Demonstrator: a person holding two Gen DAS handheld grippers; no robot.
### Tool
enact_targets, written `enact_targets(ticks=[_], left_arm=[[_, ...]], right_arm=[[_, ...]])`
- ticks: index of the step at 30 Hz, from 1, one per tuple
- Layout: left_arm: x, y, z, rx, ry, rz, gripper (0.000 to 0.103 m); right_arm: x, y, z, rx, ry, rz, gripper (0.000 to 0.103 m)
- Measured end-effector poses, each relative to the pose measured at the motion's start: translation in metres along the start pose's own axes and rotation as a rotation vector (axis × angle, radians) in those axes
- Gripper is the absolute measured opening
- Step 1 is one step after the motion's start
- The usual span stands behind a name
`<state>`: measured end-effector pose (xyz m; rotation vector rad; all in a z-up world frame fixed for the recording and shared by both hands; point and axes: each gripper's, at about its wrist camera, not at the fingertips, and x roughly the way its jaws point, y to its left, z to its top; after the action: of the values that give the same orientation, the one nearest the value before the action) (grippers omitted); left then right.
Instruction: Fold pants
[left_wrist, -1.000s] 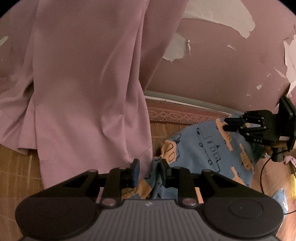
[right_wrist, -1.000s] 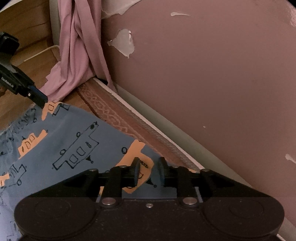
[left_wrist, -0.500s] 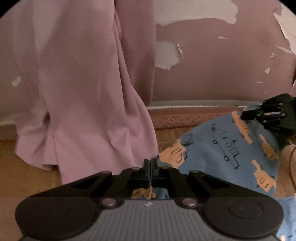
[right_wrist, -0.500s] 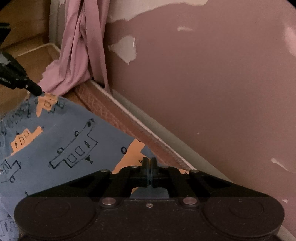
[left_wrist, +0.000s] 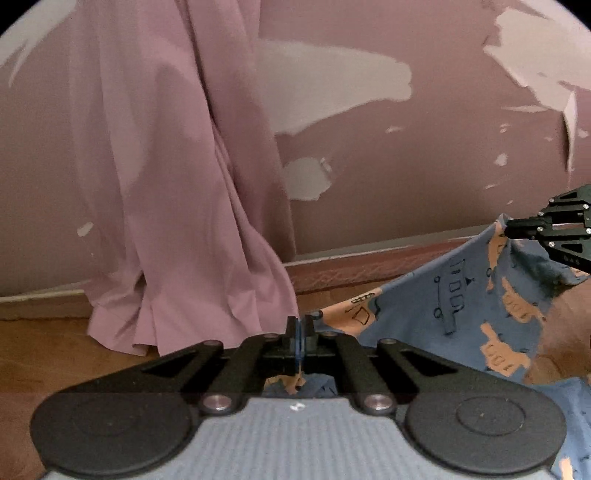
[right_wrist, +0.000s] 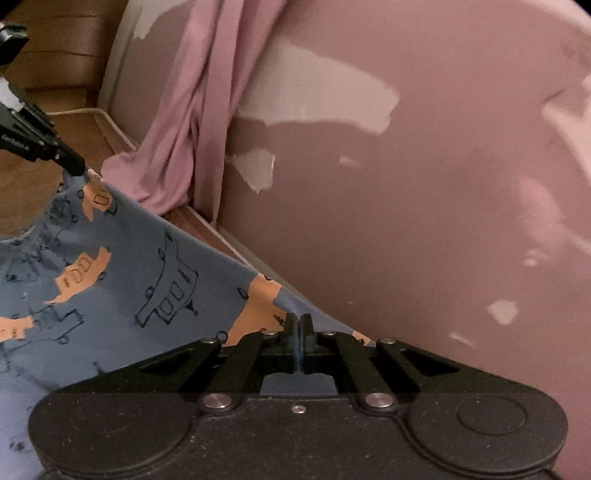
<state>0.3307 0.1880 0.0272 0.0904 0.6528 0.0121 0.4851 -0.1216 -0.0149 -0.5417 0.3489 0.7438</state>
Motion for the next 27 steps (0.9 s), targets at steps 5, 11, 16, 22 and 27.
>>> enact_targets(ticks=[5,11,16,22,27], left_arm=[[-0.042,-0.014,-0.012,0.032,-0.035,-0.03,0.0],[-0.1,-0.032,-0.038,0.105,-0.06,-0.055,0.0],[-0.137,-0.051,-0.067,0.19,-0.064,-0.077,0.0],[-0.134,-0.065,-0.114,0.283,0.028,-0.092,0.0],[-0.122,-0.068,-0.147,0.335,0.107,-0.102,0.0]], right_arm=[[-0.069,0.019,-0.01,0.013,-0.074,-0.028,0.0],[-0.15,0.057,-0.031,0.022,-0.126,-0.055,0.0],[-0.213,0.098,-0.052,0.019,-0.152,-0.083,0.0],[-0.247,0.158,-0.086,0.014,-0.071,-0.039,0.0],[-0.242,0.183,-0.105,0.031,0.008,-0.005,0.0]])
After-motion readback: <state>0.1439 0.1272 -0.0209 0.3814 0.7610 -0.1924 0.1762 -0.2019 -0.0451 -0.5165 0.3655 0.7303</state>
